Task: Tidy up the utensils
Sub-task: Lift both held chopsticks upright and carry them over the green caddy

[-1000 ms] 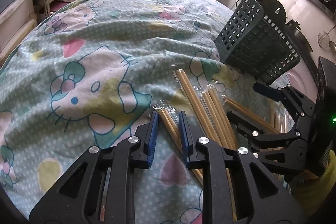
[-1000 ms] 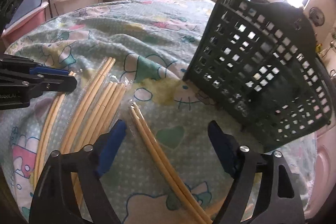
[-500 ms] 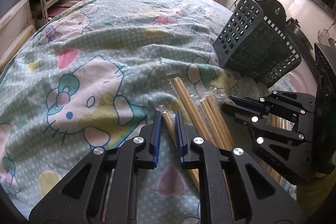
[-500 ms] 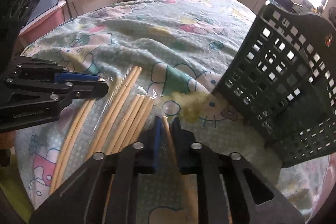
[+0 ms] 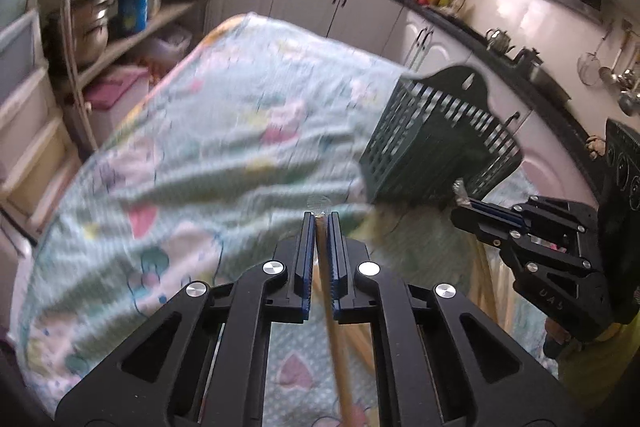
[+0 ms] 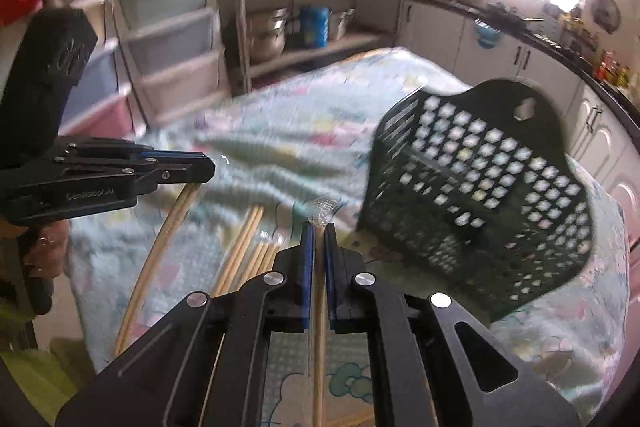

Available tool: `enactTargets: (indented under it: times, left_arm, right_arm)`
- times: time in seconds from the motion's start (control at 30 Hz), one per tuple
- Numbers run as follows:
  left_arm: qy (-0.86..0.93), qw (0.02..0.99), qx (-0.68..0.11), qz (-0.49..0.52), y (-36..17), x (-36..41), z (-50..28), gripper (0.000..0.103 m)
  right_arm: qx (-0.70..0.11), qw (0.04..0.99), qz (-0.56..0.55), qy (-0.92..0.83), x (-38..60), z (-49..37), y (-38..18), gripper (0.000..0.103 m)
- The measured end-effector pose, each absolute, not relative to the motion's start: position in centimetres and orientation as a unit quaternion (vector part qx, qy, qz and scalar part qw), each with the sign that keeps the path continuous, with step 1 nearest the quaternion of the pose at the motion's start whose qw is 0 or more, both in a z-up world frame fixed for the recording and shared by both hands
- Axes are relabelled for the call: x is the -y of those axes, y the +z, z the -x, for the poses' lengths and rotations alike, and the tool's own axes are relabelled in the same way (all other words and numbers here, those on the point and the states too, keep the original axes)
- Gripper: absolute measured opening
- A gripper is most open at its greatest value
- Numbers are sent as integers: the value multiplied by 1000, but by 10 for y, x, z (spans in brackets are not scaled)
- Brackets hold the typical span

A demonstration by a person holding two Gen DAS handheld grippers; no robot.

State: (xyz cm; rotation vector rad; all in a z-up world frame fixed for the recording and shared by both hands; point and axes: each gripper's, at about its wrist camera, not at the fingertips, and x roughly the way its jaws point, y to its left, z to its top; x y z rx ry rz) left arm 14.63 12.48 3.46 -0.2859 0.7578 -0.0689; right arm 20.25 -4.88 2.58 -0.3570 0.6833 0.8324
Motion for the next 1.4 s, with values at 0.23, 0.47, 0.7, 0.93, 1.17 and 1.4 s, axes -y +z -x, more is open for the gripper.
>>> enactTargets:
  times: [0.23,0.47,0.7,0.93,1.17,1.4]
  left_arm:
    - [-52,936,-327,118,80,-111,-156,1]
    - [-81,947,-292,107,119,-95,-161,1]
    - [-98,958,-254,88,162,-76,-172,1]
    - [-108,967,-219,70,199,-57,-187,1]
    - [-90,975,-192,61,219,-49,-206,1]
    - [-77,976,-193,66,204,-49,-223,1]
  right_arm:
    - [-281,873,108,385,92,-204,64,6]
    - [-245,891,65,377,125,-207,99,6]
    - [-188,916,15,355,158,-215,138,6]
    - [-143,937,-16,318,176,-239,166,6]
    - [-95,951,-35,291,186,-264,180,6]
    - [-56,963,-29,262,186,-285,179,6]
